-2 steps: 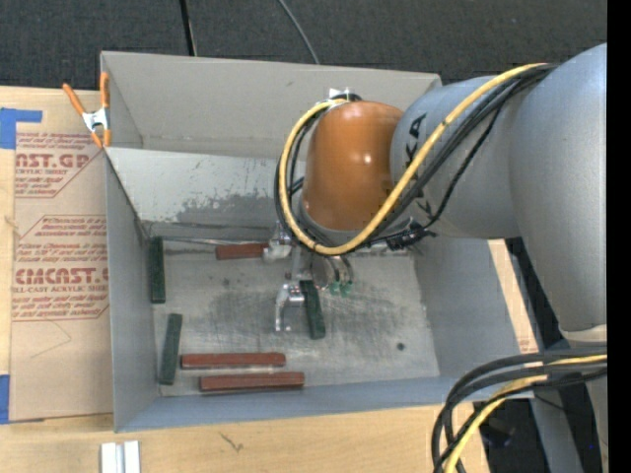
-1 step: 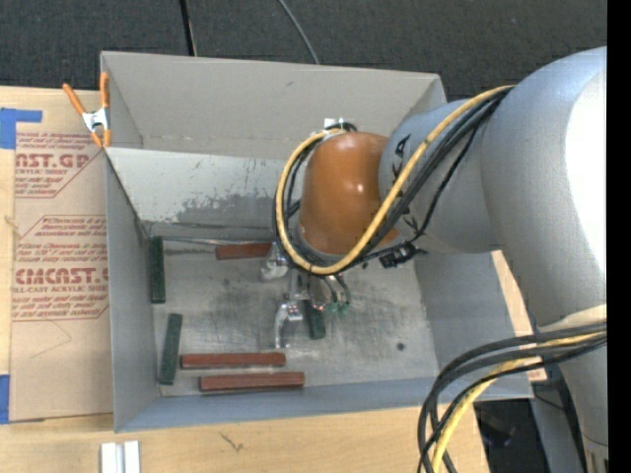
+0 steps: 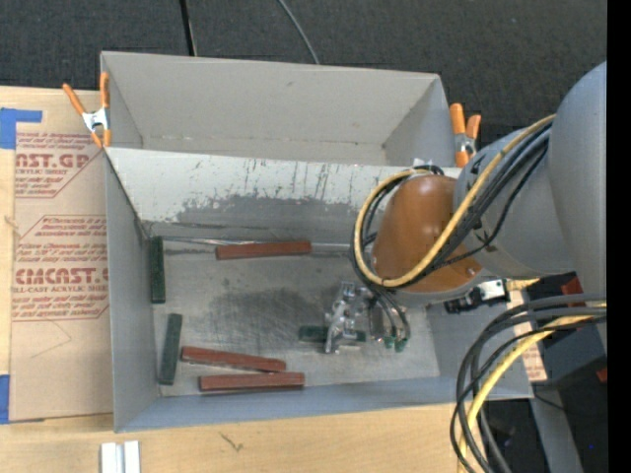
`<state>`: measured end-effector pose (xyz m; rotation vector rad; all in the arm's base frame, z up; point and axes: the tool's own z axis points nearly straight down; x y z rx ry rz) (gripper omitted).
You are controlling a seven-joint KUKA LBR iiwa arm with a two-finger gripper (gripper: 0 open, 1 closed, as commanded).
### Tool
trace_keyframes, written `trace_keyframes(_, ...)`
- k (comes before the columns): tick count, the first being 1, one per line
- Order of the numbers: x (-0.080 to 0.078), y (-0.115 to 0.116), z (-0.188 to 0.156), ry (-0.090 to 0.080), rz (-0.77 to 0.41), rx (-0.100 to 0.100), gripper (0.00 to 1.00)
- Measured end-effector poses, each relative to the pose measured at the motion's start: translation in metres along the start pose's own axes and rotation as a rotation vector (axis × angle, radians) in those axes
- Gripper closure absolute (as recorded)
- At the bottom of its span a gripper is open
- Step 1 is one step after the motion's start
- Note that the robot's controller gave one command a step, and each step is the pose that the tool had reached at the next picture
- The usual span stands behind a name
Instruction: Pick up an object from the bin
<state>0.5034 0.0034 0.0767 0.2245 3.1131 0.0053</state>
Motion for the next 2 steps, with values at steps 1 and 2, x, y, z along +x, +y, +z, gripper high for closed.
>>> trace_keyframes(1,0.0,0.0,0.0,0.0,0.0,0.0,1.0)
trace_keyframes(2,-0.022,0.012,-0.13,0.018,0.008,0.004,1.0)
